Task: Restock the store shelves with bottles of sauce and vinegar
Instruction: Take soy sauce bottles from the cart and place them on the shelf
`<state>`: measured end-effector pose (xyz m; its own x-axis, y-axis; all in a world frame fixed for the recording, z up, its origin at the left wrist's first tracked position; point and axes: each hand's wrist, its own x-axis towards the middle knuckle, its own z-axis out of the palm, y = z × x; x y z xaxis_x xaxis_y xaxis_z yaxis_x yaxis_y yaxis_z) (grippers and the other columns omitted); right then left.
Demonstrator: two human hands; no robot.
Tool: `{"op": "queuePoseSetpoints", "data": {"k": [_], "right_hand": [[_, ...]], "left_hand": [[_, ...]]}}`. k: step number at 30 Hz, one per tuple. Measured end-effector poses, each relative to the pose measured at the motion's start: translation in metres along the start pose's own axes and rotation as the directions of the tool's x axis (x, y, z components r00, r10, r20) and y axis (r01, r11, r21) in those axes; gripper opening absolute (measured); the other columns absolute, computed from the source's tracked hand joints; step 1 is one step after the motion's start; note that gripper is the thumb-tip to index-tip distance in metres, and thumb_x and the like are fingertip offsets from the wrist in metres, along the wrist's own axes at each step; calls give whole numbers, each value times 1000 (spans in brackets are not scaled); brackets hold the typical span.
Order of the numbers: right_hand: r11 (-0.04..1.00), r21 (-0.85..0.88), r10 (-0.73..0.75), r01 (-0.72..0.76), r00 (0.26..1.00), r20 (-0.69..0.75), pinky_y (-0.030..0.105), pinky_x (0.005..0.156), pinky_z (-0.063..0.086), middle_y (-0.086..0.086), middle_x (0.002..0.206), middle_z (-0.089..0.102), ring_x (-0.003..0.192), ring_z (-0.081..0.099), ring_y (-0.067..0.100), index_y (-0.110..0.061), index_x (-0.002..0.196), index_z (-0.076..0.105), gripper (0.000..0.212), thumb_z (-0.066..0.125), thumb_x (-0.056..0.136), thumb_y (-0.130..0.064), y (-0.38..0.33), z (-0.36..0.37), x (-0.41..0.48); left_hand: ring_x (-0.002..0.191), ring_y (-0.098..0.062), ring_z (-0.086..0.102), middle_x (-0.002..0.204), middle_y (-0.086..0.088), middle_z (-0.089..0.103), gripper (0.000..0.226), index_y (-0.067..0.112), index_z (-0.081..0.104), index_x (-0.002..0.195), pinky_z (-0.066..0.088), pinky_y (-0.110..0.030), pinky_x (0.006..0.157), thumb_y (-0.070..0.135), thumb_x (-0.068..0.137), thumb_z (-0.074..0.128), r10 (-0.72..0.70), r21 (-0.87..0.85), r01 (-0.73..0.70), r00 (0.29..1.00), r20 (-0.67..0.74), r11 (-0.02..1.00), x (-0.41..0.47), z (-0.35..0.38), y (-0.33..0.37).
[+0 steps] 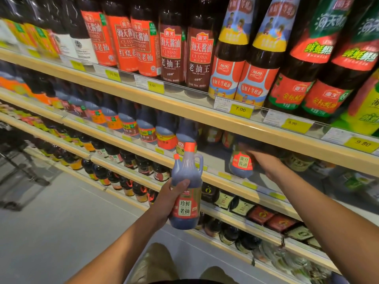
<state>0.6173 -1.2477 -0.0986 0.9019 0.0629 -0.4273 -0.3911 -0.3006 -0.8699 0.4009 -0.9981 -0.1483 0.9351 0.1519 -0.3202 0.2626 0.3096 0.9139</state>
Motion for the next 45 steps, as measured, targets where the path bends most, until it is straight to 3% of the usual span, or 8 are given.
{"op": "queuePoseSetpoints", "data": {"k": [3, 8, 17, 22, 31, 36, 42, 45], "right_hand": [[998, -45, -37, 39, 998, 48, 40, 104, 51, 9, 131, 68, 113, 65, 22, -16, 129, 66, 52, 77, 86, -43, 5, 2, 8], [996, -91, -22, 18, 999, -44, 40, 102, 52, -3, 117, 68, 106, 66, 17, -23, 127, 65, 93, 93, 47, -62, 19, 5, 4], [960, -278, -72, 33, 988, -133, 35, 75, 48, 10, 104, 71, 80, 61, 11, -13, 81, 64, 48, 91, 67, -51, 35, 7, -1], [942, -326, -116, 83, 990, -84, 37, 81, 48, 3, 104, 64, 84, 60, 13, -16, 105, 63, 59, 82, 73, -61, 30, -3, -2], [940, -335, -88, 58, 993, -75, 40, 86, 55, -1, 91, 65, 82, 63, 12, -23, 79, 59, 55, 80, 65, -72, 29, 6, 5], [930, -332, -182, 159, 983, -39, 27, 70, 52, -7, 100, 67, 85, 64, 8, -20, 121, 63, 75, 80, 68, -70, 20, 32, 6], [913, -397, -109, 93, 994, -17, 33, 76, 44, -7, 76, 60, 72, 55, 8, -22, 71, 59, 61, 71, 66, -82, 6, 74, 13], [914, -391, -121, 108, 993, -7, 32, 79, 43, 0, 92, 64, 82, 60, 18, -12, 95, 69, 71, 73, 70, -78, 2, 93, 18]], "left_hand": [[99, -35, 76, 108, -15, 77, 74, 16, 62, 127, 61, -40, 79, 59, 69, 80, -7, -2, 7, 1000, -20, 1000, 4, -2, -2], [101, -36, 75, 109, -15, 77, 80, 15, 60, 129, 61, -47, 87, 61, 66, 79, -2, 1, 2, 999, -44, 1000, 9, -4, -3], [104, -37, 74, 114, -16, 76, 83, 17, 59, 132, 57, -56, 97, 62, 66, 80, -5, -6, 5, 999, -41, 1000, 16, -3, -3], [105, -38, 74, 115, -16, 76, 84, 18, 60, 133, 55, -59, 100, 64, 65, 81, -12, -10, 11, 999, -46, 1000, 18, -1, -2], [104, -38, 74, 113, -16, 76, 91, 20, 61, 131, 58, -55, 96, 70, 58, 86, -20, -25, 19, 998, -54, 999, 18, -8, 0], [102, -37, 75, 112, -16, 77, 82, 17, 60, 130, 59, -53, 93, 61, 64, 80, -16, -33, 13, 996, -84, 999, 17, -17, 5], [100, -35, 76, 109, -14, 77, 78, 19, 62, 129, 60, -47, 87, 61, 65, 79, 0, -39, -5, 993, -115, 999, 15, -34, 10], [99, -35, 76, 109, -15, 77, 79, 18, 62, 129, 60, -45, 83, 61, 64, 80, -7, -48, 0, 991, -135, 999, 13, -43, 11]]}}
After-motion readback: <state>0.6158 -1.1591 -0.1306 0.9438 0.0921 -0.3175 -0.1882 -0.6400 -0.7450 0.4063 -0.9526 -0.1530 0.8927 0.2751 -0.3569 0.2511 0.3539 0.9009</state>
